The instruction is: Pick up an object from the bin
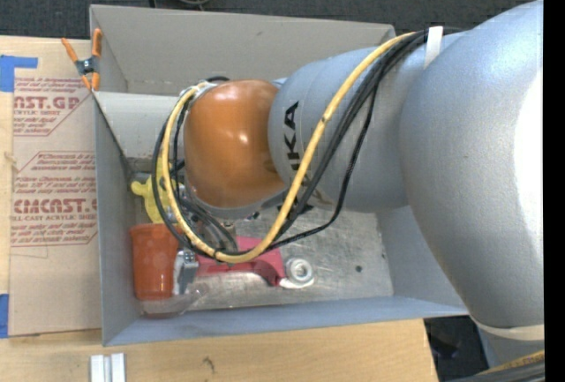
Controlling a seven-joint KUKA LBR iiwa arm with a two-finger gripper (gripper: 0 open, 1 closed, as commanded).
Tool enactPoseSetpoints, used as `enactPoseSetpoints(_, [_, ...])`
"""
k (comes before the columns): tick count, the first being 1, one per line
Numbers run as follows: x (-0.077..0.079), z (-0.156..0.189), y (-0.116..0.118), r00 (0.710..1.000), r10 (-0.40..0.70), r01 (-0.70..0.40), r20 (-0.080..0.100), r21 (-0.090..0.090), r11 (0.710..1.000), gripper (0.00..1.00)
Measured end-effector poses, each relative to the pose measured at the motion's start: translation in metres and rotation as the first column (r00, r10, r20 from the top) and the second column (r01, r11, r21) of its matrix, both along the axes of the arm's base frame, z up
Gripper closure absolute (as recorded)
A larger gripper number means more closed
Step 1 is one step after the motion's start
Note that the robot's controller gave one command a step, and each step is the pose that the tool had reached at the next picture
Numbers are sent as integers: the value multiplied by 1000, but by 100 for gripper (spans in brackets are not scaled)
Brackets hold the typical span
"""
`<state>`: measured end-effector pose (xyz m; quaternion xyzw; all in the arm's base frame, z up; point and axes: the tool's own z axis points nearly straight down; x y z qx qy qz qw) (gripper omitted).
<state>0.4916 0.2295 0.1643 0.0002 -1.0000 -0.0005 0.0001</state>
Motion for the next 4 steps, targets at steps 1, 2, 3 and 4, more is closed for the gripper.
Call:
enactPoseSetpoints(1, [4, -54, -66, 998, 58, -58, 6, 1, 998, 0])
enactPoseSetpoints(2, [26, -53, -91, 982, 188, -189, -3, -2, 982, 0])
enactPoseSetpoints(3, [11, -48, -99, 999, 46, -46, 1, 0, 999, 0])
enactPoseSetpoints(4, [17, -82, -106, 990, 143, -143, 2, -1, 990, 0])
